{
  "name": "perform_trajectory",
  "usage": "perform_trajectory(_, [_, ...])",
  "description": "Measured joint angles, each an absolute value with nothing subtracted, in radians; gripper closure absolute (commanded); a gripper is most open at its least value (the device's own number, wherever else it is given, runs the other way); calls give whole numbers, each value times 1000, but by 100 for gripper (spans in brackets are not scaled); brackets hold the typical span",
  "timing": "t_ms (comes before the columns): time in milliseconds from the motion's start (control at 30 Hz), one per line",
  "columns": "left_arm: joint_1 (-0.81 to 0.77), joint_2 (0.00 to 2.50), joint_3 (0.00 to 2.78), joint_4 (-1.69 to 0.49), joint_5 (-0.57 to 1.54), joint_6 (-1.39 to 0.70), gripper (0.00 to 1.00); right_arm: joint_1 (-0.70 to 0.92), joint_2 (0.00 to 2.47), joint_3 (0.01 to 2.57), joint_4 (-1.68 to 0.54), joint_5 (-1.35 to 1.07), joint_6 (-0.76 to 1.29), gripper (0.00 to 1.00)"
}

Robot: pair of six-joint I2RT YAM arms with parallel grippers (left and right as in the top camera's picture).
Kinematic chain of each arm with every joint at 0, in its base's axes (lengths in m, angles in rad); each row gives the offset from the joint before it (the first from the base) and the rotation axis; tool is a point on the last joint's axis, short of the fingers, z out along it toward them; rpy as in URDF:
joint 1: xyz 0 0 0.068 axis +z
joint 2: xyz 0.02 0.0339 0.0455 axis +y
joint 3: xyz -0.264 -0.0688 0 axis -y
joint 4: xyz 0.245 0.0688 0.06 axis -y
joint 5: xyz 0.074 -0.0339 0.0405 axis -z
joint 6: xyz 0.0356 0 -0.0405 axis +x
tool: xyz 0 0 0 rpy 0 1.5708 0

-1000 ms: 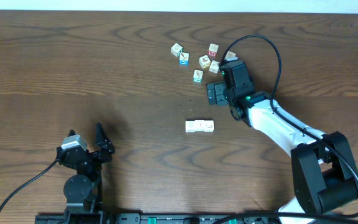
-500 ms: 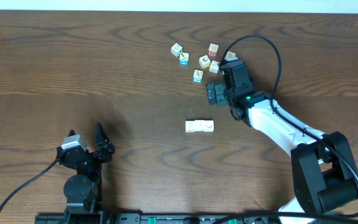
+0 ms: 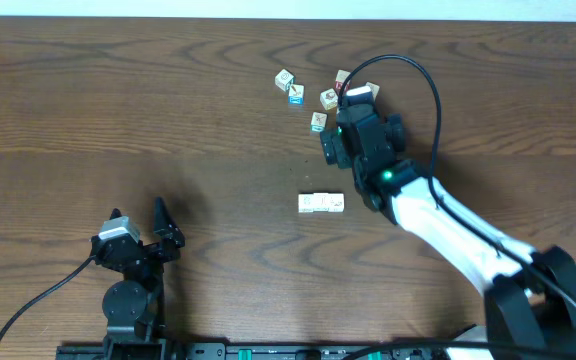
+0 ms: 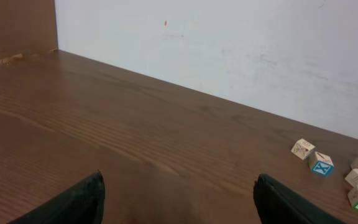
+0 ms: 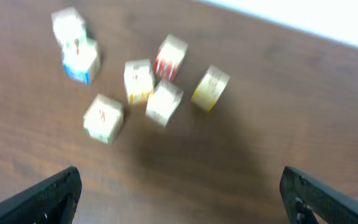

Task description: Lift 3 blocks

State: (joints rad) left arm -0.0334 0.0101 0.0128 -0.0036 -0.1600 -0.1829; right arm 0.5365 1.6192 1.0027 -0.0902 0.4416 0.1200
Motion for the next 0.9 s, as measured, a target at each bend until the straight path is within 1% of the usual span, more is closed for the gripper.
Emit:
perform_trajectory(167, [-33, 10, 14, -4, -160, -183, 23, 548, 1484, 876, 167, 517, 102, 1])
perform_trajectory(300, [-33, 10, 14, -6, -160, -183, 23, 540, 1338, 727, 302, 507, 60, 1])
perform_trajectory(467, [-33, 10, 14, -6, -160, -183, 23, 462, 1167, 602, 287, 405, 33, 1])
perform_trajectory(700, [-33, 10, 14, -7, -160, -183, 23, 260, 912, 554, 111, 215, 16, 1])
perform_trajectory(800, [-33, 10, 15, -7, -159, -183, 23, 221, 803, 546, 38, 184, -13, 1])
perform_trajectory(900, [-33, 10, 15, -7, -160, -183, 23, 193, 691, 510, 27, 164, -34, 1])
